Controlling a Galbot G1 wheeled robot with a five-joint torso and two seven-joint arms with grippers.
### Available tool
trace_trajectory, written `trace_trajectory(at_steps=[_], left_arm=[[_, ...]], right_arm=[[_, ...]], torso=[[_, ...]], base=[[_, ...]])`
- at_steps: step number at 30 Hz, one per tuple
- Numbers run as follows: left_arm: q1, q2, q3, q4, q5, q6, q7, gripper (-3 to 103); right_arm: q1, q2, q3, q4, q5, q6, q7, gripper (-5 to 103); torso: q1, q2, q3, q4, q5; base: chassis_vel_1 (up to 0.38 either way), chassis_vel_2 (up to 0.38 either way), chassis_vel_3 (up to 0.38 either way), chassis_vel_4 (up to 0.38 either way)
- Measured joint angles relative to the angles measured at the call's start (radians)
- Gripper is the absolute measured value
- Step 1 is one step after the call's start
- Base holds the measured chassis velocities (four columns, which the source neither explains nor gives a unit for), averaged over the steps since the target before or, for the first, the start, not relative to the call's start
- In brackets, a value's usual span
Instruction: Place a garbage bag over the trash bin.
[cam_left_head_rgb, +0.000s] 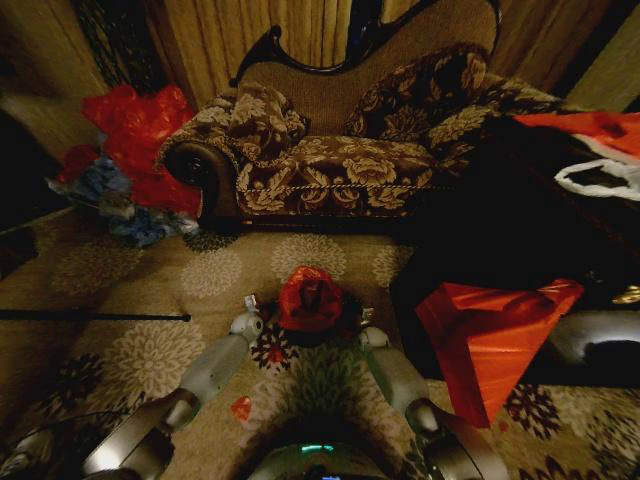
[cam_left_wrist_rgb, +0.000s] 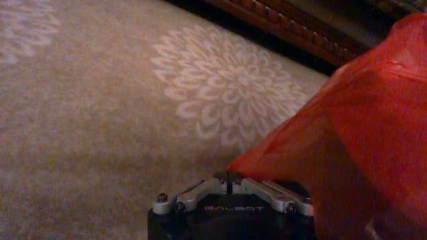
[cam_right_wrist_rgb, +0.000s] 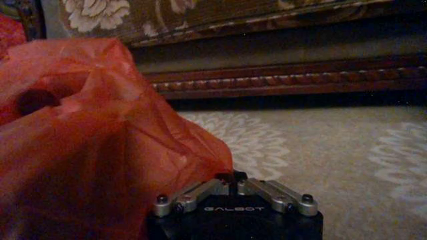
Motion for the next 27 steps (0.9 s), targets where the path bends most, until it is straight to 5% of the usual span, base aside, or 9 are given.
trace_trajectory(at_steps=[19, 27], left_arm=[[0.057, 0.092, -0.003, -0.099, 0.081, 0.017, 0.100, 0], [-0.016, 0.043, -0.040, -0.024, 0.060, -0.061, 0.119, 0]], right_arm=[[0.065, 0.055, 0.067, -0.135, -0.243, -0.120, -0.078, 0], [0.037, 0.046, 0.060, -0.124, -0.276, -0.122, -0.084, 0]], torso=[[0.000, 0.000, 0.000, -0.0004, 0.0001], [0.000, 0.000, 0.000, -0.0002, 0.0004]], base=[[0.000, 0.000, 0.000, 0.000], [0.000, 0.000, 0.000, 0.000]])
